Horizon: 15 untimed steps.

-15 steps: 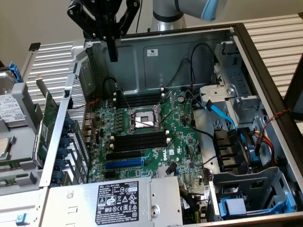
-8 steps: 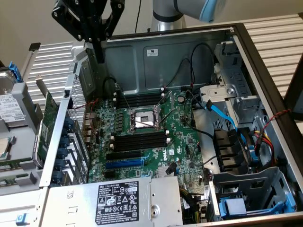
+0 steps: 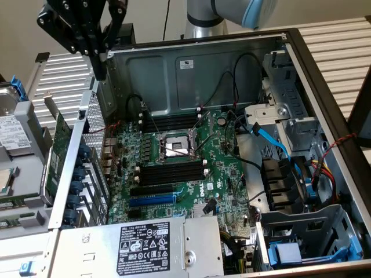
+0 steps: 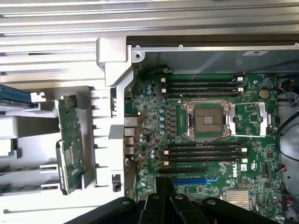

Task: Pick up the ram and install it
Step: 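Reach for the ram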

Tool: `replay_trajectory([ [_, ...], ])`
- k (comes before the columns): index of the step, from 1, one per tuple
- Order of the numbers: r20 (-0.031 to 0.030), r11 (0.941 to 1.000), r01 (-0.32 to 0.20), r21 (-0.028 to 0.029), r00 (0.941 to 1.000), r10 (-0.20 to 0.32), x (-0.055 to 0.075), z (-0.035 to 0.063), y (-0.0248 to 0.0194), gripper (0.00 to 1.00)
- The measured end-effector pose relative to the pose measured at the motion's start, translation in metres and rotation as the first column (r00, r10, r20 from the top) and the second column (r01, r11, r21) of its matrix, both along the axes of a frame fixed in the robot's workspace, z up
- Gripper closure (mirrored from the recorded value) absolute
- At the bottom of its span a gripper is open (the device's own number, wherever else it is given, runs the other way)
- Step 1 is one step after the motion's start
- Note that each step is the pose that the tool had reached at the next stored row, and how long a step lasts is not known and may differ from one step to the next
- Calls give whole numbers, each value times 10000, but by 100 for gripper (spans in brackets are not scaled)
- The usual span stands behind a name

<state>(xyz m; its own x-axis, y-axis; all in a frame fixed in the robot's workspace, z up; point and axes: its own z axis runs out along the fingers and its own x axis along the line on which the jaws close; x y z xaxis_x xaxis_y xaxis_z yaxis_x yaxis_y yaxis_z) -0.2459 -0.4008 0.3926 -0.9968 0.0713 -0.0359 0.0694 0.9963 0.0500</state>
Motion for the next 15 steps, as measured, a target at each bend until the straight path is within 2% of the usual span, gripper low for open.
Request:
replay_trajectory([
  [15, -1, 10000, -1, 0, 10000, 1, -663, 0, -26, 89],
])
